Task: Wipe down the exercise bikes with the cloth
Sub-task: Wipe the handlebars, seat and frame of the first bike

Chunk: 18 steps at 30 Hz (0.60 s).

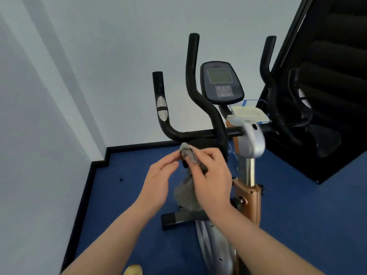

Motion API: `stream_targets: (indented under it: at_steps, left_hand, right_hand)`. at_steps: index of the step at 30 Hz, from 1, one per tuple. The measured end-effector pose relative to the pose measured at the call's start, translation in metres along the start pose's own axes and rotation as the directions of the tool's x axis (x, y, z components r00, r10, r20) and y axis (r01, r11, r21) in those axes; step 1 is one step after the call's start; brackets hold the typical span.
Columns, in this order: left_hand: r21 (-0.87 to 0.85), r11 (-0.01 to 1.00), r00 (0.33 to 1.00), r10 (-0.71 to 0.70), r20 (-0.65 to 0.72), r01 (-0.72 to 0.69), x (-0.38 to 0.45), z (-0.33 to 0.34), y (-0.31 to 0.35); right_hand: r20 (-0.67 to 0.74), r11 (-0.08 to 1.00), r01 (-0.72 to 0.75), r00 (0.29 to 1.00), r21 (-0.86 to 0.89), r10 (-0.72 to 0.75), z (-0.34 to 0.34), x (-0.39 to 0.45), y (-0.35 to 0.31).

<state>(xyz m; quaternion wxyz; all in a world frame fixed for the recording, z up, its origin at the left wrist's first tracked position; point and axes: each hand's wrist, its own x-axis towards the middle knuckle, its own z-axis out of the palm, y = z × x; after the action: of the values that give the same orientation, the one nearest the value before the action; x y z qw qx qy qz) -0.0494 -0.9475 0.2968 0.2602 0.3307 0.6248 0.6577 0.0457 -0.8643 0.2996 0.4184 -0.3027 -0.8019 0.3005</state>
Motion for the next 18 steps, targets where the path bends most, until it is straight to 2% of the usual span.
stream_targets:
  at_steps: [4,7,9,14,18]
  left_hand:
    - [0.001,0.999,0.998,0.034,-0.049,-0.034,0.006,0.009,0.003]
    - [0.026,0.999,0.999,0.037,-0.039,-0.036,0.008,0.01,0.001]
    - [0.038,0.998,0.998,0.048,-0.03,-0.047,0.007,0.008,0.001]
    - [0.003,0.998,0.997,0.056,-0.055,-0.056,0.011,0.013,0.002]
    - [0.018,0.997,0.996,0.074,-0.042,-0.073,0.008,0.011,0.0]
  right_hand:
    - [-0.011,0.995,-0.034,0.999,-0.092,0.033,0.01,0.031,-0.002]
    - [-0.066,0.998,-0.009,0.998,-0.059,0.005,0.009,0.009,0.003]
    - [-0.047,0.999,0.02,0.999,-0.025,-0.022,0.0,-0.006,0.007]
    - [0.004,0.975,0.021,1.0,-0.221,-0.021,0.009,0.042,0.0]
    - [-0.057,0.994,0.002,0.998,-0.108,-0.008,0.012,0.012,0.002]
